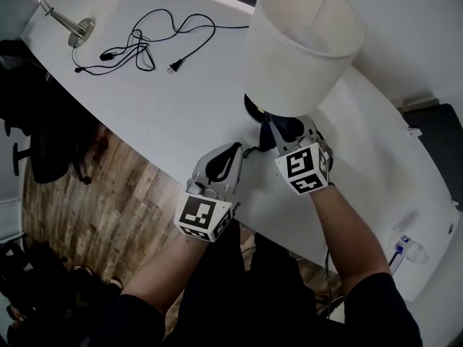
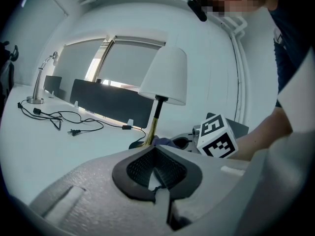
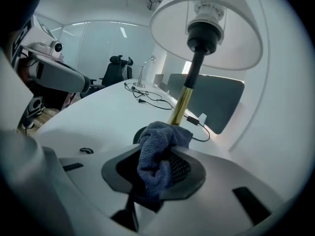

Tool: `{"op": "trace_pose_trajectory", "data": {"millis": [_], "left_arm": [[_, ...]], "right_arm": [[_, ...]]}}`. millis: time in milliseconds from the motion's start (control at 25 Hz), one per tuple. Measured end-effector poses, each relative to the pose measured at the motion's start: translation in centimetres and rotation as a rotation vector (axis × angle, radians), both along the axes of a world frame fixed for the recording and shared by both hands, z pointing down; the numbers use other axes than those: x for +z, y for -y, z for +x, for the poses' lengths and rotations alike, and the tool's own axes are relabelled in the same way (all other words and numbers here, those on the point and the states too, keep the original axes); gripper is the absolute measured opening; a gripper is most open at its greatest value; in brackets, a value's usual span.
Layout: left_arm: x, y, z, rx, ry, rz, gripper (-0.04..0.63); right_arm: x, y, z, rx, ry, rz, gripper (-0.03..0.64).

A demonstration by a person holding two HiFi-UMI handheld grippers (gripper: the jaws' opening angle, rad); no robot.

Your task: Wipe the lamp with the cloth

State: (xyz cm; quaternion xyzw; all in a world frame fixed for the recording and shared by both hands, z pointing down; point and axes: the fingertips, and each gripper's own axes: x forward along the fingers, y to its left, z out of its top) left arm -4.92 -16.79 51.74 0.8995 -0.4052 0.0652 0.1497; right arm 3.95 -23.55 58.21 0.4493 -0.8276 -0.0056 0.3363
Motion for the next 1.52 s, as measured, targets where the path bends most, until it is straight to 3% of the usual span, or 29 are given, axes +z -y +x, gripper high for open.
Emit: {"op": "trace_pose_trajectory", "data": {"millis": [440,840,1200,1520], "left_arm": [[-0.5,0.3,-3.2,0.038,0.015,-0.021,-0.002],[-0.4,1.9,-4.9,0.044,0.029,-0.018,-0.002],[0.3,1.1,-2.2,0.046,0.026,-0.028,-0.002],[0.9,0.1,1.4,0.034,0.015,-0.038,-0.002]], "right_arm": [[0.3,1.6,-5.3,0.114,-0.042,-0.026,0.100],[0.2,4.3,-7.2,0.142,-0.076,0.013,0.100],[0.0,1.8,-5.0,0.062,-0.089,0.022,0.100],[0.3,0.2,-0.4,0.036,-0.099,0.022,0.101]]}}
